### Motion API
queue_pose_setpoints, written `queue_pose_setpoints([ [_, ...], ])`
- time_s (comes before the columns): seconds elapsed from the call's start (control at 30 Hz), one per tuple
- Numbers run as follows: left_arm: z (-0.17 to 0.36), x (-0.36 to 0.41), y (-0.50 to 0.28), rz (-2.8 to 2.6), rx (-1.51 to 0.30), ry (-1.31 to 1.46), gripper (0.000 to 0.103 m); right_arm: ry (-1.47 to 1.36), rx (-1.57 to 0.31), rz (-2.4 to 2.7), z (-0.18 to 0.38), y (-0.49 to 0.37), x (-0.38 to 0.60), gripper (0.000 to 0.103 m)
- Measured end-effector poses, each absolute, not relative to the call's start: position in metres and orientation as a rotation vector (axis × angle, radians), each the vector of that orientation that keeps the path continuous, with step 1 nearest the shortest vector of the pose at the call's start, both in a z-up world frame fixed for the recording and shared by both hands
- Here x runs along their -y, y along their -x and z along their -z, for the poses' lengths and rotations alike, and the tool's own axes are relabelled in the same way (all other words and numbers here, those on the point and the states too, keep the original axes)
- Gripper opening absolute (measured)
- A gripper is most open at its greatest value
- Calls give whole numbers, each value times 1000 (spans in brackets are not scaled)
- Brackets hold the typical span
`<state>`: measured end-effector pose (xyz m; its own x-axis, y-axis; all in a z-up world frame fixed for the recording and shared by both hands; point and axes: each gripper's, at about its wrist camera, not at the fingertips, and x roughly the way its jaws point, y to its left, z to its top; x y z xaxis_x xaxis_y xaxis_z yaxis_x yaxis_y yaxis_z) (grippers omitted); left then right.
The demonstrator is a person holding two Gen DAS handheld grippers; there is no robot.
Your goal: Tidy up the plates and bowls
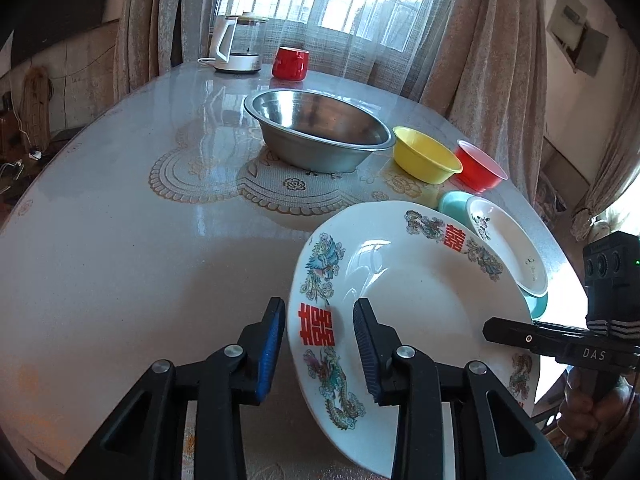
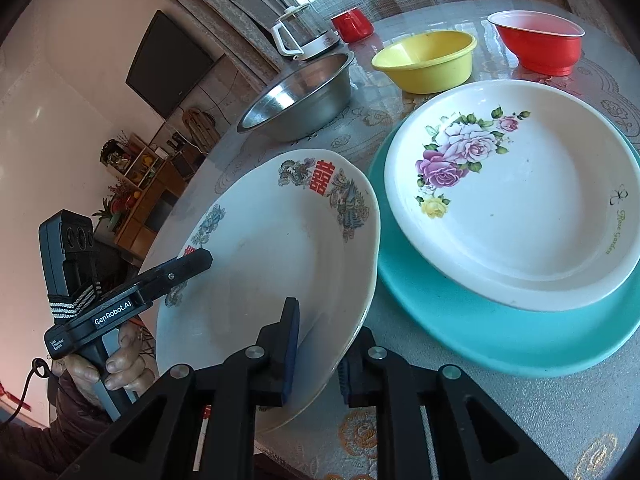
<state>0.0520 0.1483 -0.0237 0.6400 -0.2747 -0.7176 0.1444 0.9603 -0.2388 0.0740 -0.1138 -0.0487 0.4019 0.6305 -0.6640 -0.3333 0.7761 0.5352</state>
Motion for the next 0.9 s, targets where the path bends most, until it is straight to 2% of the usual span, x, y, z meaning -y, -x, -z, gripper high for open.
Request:
queue_pose_setpoints([
  [0.3, 26, -131, -56, 188, -822, 59, 36, -352, -975, -620, 49, -70, 116, 18],
  [0.53, 25, -134, -50, 170, -839, 65, 36, -255, -963, -587, 42, -65, 104, 19],
  [0.9, 28, -133, -46, 180, -829, 73, 37, -271, -976, -618, 45, -70, 106, 20],
])
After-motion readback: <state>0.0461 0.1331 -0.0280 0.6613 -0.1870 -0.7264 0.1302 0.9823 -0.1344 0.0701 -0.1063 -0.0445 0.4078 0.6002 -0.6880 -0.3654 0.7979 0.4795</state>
